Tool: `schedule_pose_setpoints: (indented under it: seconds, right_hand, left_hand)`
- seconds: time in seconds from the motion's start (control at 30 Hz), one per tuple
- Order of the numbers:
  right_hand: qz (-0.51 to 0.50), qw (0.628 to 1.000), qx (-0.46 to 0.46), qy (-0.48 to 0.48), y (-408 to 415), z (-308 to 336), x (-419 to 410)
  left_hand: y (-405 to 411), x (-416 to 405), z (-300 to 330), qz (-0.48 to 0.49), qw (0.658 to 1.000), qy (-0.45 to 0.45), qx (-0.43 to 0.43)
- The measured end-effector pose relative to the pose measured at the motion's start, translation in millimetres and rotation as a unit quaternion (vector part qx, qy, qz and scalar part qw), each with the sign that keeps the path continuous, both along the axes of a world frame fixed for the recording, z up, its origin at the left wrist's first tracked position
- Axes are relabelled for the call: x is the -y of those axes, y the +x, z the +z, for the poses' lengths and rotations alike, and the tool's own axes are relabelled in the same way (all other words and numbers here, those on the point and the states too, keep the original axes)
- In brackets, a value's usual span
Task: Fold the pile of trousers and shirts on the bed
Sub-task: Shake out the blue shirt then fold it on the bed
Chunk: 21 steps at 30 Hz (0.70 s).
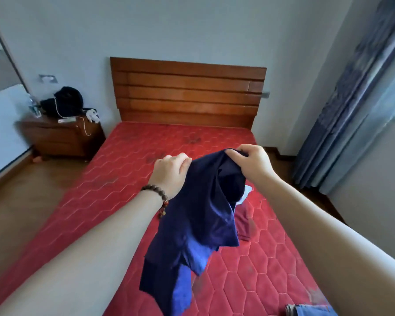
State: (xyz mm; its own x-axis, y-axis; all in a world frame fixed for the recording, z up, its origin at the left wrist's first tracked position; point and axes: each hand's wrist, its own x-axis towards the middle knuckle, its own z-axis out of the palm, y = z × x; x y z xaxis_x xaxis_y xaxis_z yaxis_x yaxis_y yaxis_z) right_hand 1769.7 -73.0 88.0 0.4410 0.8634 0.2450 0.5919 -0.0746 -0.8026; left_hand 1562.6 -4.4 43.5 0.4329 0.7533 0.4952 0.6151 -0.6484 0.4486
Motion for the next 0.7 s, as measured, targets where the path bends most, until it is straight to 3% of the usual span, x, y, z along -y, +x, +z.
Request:
schedule_pose_setpoints:
  seconds: [0.2,0.3,0.43,0.57,0.7]
  right_hand:
    - [0.054,0.998,0.009,0.017,-41.5,62.2,10.2]
    - [0.076,0.997,-0.018,0.011,-55.6,79.0,15.4]
    - [0.121,0.986,-0.11,-0.011,-66.6,97.2,27.1]
    - [0.207,0.945,-0.254,0.001,-62.3,108.1,43.0]
    - [0.254,0.934,-0.252,-0.01,-51.6,103.1,55.0]
  left_hand:
    - [-8.8,44.1,58.1,-0.097,0.988,-0.018,0.122]
    - [-4.2,65.4,61.3,-0.139,0.98,-0.066,0.129]
    - [1.4,70.3,76.9,-0.1,0.974,-0.077,0.187]
    - [3.5,62.3,111.9,-0.06,0.966,-0.088,0.234]
    - [9.1,56.0,146.4,-0.037,0.964,-0.079,0.252]
